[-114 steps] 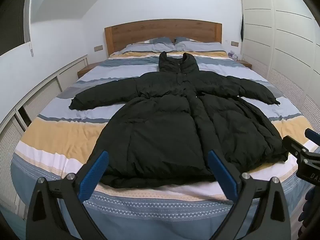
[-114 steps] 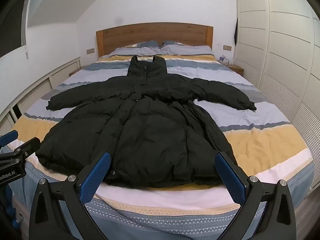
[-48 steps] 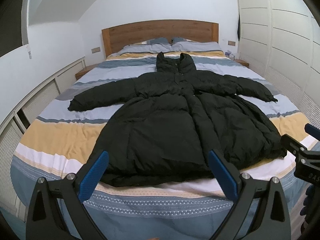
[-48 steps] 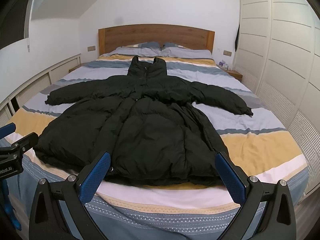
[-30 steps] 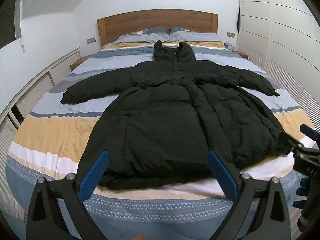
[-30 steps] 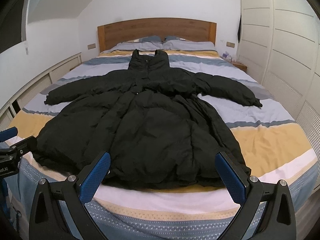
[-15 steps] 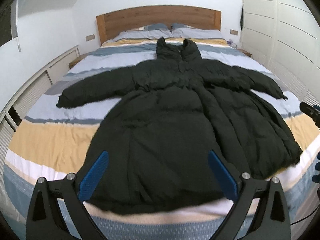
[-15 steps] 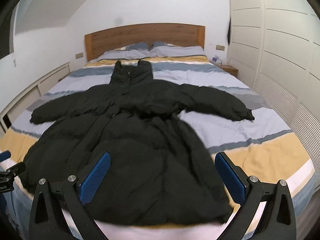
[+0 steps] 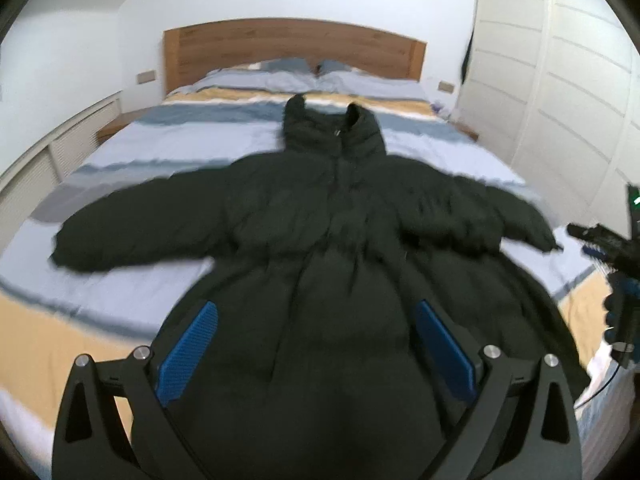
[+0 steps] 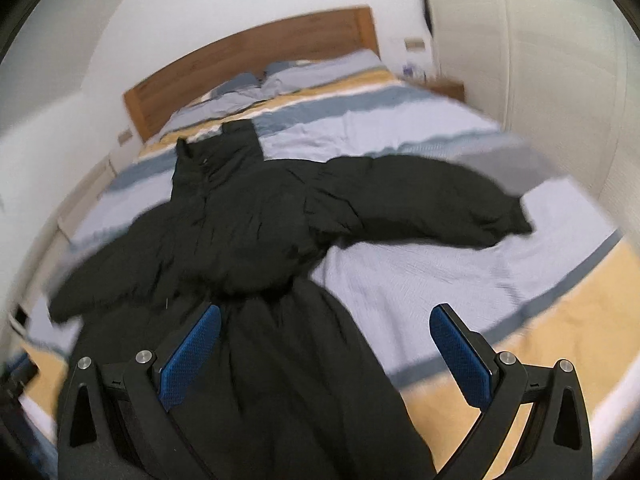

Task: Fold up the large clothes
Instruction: 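Grasp the cuff of the sleeve nearest the right tool with the right tool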

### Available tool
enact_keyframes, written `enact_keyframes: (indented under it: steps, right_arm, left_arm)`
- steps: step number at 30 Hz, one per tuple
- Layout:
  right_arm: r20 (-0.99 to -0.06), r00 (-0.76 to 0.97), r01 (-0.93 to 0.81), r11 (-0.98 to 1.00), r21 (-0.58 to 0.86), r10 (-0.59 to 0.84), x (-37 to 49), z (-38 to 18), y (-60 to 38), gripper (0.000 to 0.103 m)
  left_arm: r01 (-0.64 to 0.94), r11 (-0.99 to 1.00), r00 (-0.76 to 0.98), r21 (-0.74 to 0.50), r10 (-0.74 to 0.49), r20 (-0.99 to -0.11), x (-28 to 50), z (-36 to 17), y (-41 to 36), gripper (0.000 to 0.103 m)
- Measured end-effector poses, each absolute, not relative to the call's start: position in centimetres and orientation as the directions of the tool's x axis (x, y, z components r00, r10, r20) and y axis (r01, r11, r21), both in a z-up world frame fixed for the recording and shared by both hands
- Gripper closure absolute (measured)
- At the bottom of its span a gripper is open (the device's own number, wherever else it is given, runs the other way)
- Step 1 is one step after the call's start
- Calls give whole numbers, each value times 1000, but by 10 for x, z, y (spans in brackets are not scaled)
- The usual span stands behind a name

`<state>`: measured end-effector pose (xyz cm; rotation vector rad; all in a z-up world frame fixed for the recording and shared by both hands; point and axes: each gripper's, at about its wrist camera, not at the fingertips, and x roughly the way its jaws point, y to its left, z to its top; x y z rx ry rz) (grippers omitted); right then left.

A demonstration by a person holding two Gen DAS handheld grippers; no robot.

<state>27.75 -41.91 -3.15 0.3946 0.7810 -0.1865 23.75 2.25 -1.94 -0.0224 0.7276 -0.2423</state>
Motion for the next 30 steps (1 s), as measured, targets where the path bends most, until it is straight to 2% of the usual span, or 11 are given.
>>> enact_keyframes:
  steps: [2,6,13,23,28,30]
  right_arm:
    - [-719,695,352,872,341,1,302,-47,-446,1]
    - [-734,679,445,810,383,-26,341,-81,-489,1]
    - [-731,682,587,613,529,-23,367,-144,-558,1]
    - [-672,739,626,417,659,-46,381,-167,-620,5]
    - [-677,734,647,361,672,-56,387,-176,-644,11]
    - [-685,726,661,331,673,-56,392,-177,-651,19]
  left_arm:
    - [222,968,741,-114,-244,-626,263,-20,17,3]
    - [204,972,766,-118,-233,-600,308,-40,5,3]
    - [183,973,658,-141,-228,-717,344,-94,6,3]
    - [19,990,604,-139,-123,-788,345,-105,32,3]
    - [-49,988,541,-144,-95,-836,343,-108,39,3]
    - [-63,989,526,-132,-79,-847,340,-105,39,3]
